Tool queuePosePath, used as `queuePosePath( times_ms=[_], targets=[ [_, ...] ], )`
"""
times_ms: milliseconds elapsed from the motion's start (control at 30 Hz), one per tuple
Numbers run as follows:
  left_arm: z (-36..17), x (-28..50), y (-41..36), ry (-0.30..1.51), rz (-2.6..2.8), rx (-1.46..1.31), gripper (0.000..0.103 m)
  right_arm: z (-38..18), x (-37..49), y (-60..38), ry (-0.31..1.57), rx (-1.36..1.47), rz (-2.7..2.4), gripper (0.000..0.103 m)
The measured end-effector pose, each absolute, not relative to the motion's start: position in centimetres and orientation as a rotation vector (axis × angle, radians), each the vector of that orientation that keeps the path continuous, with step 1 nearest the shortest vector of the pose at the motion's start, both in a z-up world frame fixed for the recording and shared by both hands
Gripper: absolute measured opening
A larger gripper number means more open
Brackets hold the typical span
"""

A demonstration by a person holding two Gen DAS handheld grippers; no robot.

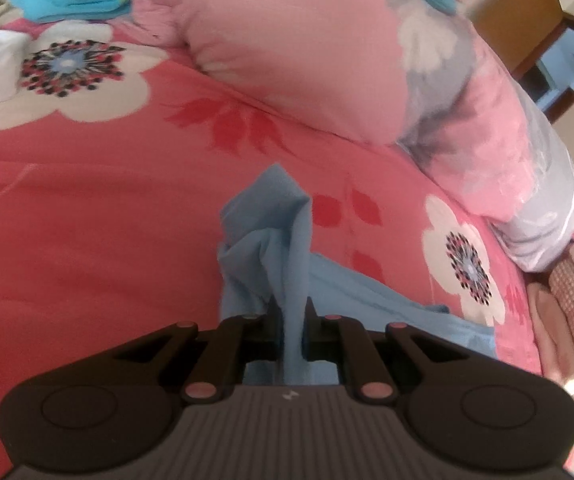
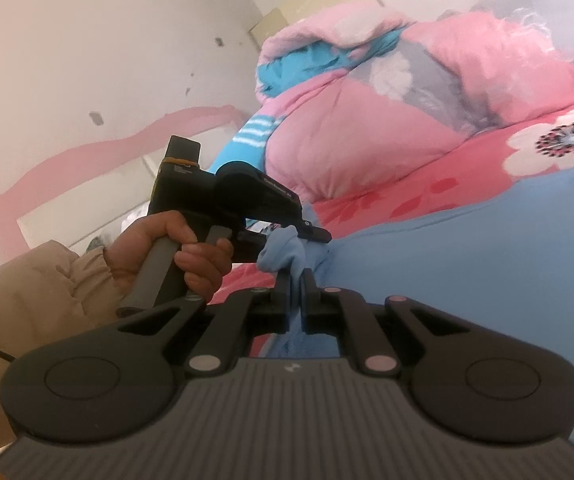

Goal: Fold clothes

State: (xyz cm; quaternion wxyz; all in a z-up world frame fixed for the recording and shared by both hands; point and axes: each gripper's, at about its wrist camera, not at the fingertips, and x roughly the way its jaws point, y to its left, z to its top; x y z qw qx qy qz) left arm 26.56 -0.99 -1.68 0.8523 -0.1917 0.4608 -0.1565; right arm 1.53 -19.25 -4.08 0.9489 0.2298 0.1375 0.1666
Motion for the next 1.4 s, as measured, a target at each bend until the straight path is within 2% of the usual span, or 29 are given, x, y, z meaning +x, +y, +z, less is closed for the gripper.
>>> queuePosePath(
  times_ms=[600,1133,1200,1267,1333,1400],
  targets=[
    [-2.2,22.4,-15.8,1.025,-0.433,-0.236,0.009,-6.0,-5.7,-28.2,0.196,0.612,0.126,0.003],
    [-3.6,21.5,-22.8,1.02,-0.455,-0.089,0.01,-9.1,-7.9,-33.2,0.2,0.765,0.012,0.003],
    [-3.8,21.4,-23.2,1.014,-0.478,-0.076,0.023,-9.4,-7.9,-33.5,0.204,0.779,0.004,0.003],
    [-3.8,21.2,-23.3,1.002,-0.507,-0.079,0.053,-9.8,-7.9,-33.8,0.216,0.795,-0.002,0.003],
    [-3.7,20.6,-23.2,0.979,-0.531,-0.082,0.069,-10.3,-7.8,-34.1,0.233,0.814,-0.008,0.003],
    [-3.3,19.8,-23.0,0.949,-0.54,-0.053,0.073,-10.8,-7.7,-34.4,0.249,0.838,-0.013,0.003]
  ],
)
